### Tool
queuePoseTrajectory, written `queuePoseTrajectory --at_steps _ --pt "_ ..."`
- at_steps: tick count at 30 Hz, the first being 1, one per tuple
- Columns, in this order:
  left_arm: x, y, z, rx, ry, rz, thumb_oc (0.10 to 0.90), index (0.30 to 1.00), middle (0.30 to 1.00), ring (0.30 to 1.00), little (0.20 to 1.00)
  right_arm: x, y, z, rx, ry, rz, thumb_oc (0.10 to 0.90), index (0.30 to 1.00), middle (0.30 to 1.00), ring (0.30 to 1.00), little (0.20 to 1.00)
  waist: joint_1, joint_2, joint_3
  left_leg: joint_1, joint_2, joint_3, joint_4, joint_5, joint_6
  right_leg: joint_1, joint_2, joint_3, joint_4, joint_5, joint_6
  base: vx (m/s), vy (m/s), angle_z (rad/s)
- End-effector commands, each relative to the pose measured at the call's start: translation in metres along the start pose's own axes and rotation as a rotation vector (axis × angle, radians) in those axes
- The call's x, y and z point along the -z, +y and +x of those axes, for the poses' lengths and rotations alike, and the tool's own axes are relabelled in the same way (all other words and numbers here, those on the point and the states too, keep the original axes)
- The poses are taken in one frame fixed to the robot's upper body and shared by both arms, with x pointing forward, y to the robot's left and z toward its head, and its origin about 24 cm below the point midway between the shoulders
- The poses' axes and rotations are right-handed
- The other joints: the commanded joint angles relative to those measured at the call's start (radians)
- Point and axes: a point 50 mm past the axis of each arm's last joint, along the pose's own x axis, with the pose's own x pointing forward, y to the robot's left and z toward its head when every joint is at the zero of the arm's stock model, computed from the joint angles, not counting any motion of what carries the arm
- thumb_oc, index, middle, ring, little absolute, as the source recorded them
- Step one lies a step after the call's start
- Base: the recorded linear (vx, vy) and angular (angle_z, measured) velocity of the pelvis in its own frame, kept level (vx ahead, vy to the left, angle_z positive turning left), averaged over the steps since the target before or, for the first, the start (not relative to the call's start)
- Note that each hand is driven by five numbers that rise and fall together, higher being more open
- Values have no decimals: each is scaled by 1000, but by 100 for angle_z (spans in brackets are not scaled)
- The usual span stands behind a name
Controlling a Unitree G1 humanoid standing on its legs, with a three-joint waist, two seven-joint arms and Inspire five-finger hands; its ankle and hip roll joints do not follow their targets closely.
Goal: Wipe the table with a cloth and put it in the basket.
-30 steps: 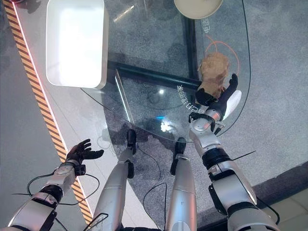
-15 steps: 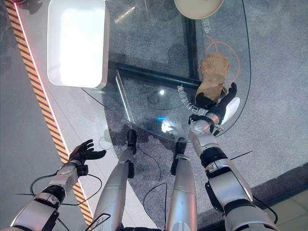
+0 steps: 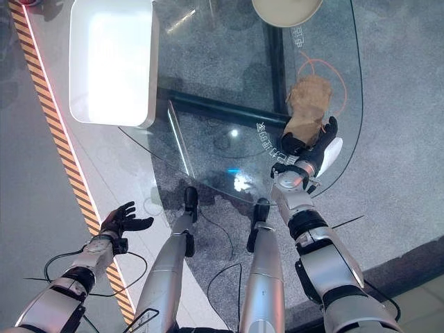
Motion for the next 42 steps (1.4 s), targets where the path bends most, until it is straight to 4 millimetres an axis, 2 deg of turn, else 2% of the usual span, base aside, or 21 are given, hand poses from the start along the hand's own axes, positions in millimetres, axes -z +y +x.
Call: queuePoseTrajectory --at_steps 1,11,17,28,40,41,42 --pt "15 7 -3 -58 36 9 800 900 900 900 900 -34 6 4 -21 -116 41 800 900 900 900 900 10 18 -22 -14 -33 20 112 -126 20 53 15 -23 -178 74 -8 0 0 0" --pt "19 4 -5 -45 37 11 800 900 900 900 900 -39 20 -5 -116 -112 22 800 900 900 900 900 14 22 -22 -10 -34 21 105 -121 18 56 14 -25 -181 73 -10 0 0 0" --pt "21 1 -5 -44 39 12 800 900 900 900 900 -34 25 -10 -151 -91 -24 800 900 900 900 900 14 24 -22 -7 -34 25 101 -117 17 58 14 -25 -182 73 -10 0 0 0" --pt "21 -3 -5 -16 46 25 800 900 900 900 900 -33 22 5 -148 -66 -137 800 900 900 900 900 28 42 -22 -1 -39 25 106 -117 20 66 3 -33 -181 73 -10 0 0 0" --pt "19 -6 -4 -4 48 35 800 900 900 900 900 -39 27 8 -174 -67 -192 800 900 900 900 900 41 50 -22 -7 -44 20 112 -117 22 58 -1 -37 -171 74 -8 0 0 0" --pt "19 -6 -4 -3 48 36 800 900 900 900 900 -39 28 8 -179 -63 -208 682 799 799 799 782 43 51 -22 -6 -45 19 111 -117 22 58 -1 -38 -170 74 -8 0 0 0" --pt "19 -6 -4 -2 48 36 800 900 900 900 900 -39 28 9 -180 -62 -214 616 742 742 742 716 44 51 -22 -6 -45 18 111 -118 22 59 -2 -38 -171 74 -8 0 0 0"
